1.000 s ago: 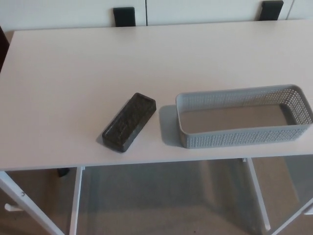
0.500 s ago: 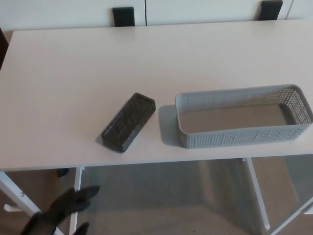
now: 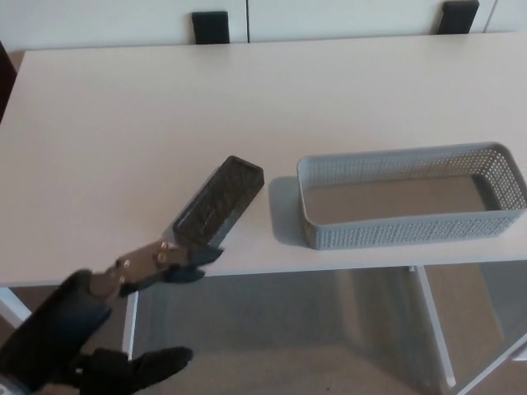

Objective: The robot walks towards a desk on which an eraser is kept on the left hand side and a container is kept on the right hand side. The robot picks up the eraser using its left hand and places it in the container.

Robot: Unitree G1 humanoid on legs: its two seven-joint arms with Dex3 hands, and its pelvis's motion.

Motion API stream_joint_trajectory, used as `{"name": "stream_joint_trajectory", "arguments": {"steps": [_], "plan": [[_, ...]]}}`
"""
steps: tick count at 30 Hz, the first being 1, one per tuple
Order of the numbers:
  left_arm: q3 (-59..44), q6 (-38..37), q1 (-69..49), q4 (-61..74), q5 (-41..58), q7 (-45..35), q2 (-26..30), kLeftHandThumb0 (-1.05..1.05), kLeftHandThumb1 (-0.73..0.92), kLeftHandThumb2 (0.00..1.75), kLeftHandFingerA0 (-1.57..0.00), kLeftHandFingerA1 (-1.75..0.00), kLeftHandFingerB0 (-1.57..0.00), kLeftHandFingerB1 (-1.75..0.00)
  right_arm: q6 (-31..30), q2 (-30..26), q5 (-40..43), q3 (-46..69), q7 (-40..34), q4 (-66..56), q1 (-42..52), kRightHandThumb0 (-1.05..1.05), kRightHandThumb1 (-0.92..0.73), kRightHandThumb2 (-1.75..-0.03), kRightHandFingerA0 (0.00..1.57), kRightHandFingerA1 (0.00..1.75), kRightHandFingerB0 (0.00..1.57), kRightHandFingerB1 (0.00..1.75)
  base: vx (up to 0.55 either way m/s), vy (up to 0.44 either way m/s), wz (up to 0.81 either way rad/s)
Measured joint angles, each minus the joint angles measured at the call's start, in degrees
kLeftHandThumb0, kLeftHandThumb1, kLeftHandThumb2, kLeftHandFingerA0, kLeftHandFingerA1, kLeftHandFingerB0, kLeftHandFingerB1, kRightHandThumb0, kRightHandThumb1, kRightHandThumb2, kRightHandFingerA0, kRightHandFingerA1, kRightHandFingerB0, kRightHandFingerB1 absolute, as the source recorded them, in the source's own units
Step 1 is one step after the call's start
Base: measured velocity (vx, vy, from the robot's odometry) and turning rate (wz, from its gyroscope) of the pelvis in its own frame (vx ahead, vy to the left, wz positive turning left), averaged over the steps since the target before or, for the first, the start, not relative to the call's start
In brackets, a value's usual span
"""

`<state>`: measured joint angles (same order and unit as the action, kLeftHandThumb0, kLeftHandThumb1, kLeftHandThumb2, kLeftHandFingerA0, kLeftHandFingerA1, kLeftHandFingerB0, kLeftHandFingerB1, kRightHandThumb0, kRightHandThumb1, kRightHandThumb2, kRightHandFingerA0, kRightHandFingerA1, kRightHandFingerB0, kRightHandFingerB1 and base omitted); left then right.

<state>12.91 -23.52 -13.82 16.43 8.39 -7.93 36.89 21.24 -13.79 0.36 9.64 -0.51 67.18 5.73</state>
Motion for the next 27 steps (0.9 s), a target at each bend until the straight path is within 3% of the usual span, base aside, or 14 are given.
{"name": "stream_joint_trajectory", "arguments": {"steps": [2, 3, 4, 6, 7, 11, 12, 14, 21, 22, 27], "plan": [[-0.1, 0.9, 2.1, 3.2, 1.0, 0.0, 0.2, -0.47, 0.49, 0.66, -0.21, -0.37, -0.21, -0.35, 0.0, 0.0, 0.0, 0.0, 0.0, -0.1, 0.0, -0.35, -0.51, -0.55, 0.67, 0.69, 0.52, 0.55, 0.0, 0.0, 0.0], [-0.1, 1.2, 2.8, 4.3, 1.2, 0.0, 0.1, -0.42, 0.51, 0.56, -0.14, -0.35, -0.18, -0.28, 0.0, 0.0, 0.0, 0.0, 0.0, -0.1, 0.0, -0.34, -0.52, -0.55, 0.66, 0.68, 0.52, 0.54, 0.0, 0.0, 0.0], [-0.2, 2.3, 5.0, 6.9, 1.2, 0.0, -0.2, -0.38, 0.3, 0.72, 0.0, -0.29, -0.04, -0.35, 0.0, 0.0, 0.0, -0.1, 0.0, -0.2, -0.1, -0.35, -0.51, -0.55, 0.66, 0.7, 0.51, 0.55, 0.0, 0.0, 0.0], [-0.2, 3.9, 7.9, 9.5, 0.9, 0.1, -1.0, -0.44, 0.28, 0.64, 0.0, -0.14, -0.01, -0.11, -0.1, 0.0, 0.0, -0.1, 0.0, -0.3, -0.2, -0.37, -0.51, -0.55, 0.65, 0.68, 0.52, 0.55, 0.0, 0.0, 0.0], [-0.1, 4.5, 9.1, 10.1, 0.7, 0.1, -1.3, -0.44, 0.41, 0.65, 0.0, 0.0, -0.04, -0.1, -0.1, 0.0, 0.0, -0.2, 0.0, -0.3, -0.2, -0.4, -0.51, -0.54, 0.64, 0.67, 0.53, 0.53, 0.0, 0.0, 0.0], [0.3, 7.7, 14.3, 11.5, -1.2, 0.1, -3.1, -0.49, 0.34, 0.63, 0.0, 0.0, -0.06, -0.01, -0.1, 0.0, 0.0, -0.2, 0.0, -0.3, -0.4, -0.41, -0.52, -0.55, 0.62, 0.66, 0.5, 0.54, 0.0, 0.0, 0.0], [0.5, 8.4, 15.5, 11.6, -1.7, 0.1, -3.5, -0.5, 0.31, 0.62, 0.0, 0.0, -0.01, -0.08, -0.1, 0.0, 0.0, -0.2, 0.0, -0.3, -0.4, -0.41, -0.53, -0.55, 0.63, 0.65, 0.51, 0.53, 0.0, 0.0, 0.0], [0.9, 9.5, 17.2, 11.6, -2.6, 0.1, -4.1, -0.51, 0.3, 0.63, 0.0, 0.0, -0.02, -0.06, -0.1, 0.0, 0.0, -0.2, 0.0, -0.3, -0.5, -0.38, -0.52, -0.55, 0.65, 0.66, 0.51, 0.54, 0.0, 0.0, 0.0], [4.3, 15.1, 24.8, 10.1, -7.7, 0.2, -8.0, -0.6, 0.32, 0.66, 0.0, -0.01, -0.01, -0.11, -0.1, 0.0, 0.0, -0.2, 0.0, -0.3, -1.0, -0.35, -0.5, -0.55, 0.66, 0.66, 0.54, 0.54, 0.0, 0.0, 0.0], [4.8, 15.8, 25.5, 9.7, -8.5, 0.3, -8.5, -0.58, 0.38, 0.74, 0.0, -0.06, -0.03, -0.1, -0.1, 0.0, 0.0, -0.2, 0.0, -0.3, -1.1, -0.35, -0.5, -0.54, 0.69, 0.7, 0.54, 0.56, 0.0, 0.0, 0.0], [7.8, 19.6, 28.5, 6.6, -12.7, 0.5, -11.0, -0.58, 0.39, 0.72, 0.0, -0.01, -0.04, -0.08, -0.1, 0.0, 0.0, -0.2, 0.0, -0.3, -1.2, -0.37, -0.53, -0.54, 0.65, 0.67, 0.53, 0.54, 0.0, 0.0, 0.0]]}}
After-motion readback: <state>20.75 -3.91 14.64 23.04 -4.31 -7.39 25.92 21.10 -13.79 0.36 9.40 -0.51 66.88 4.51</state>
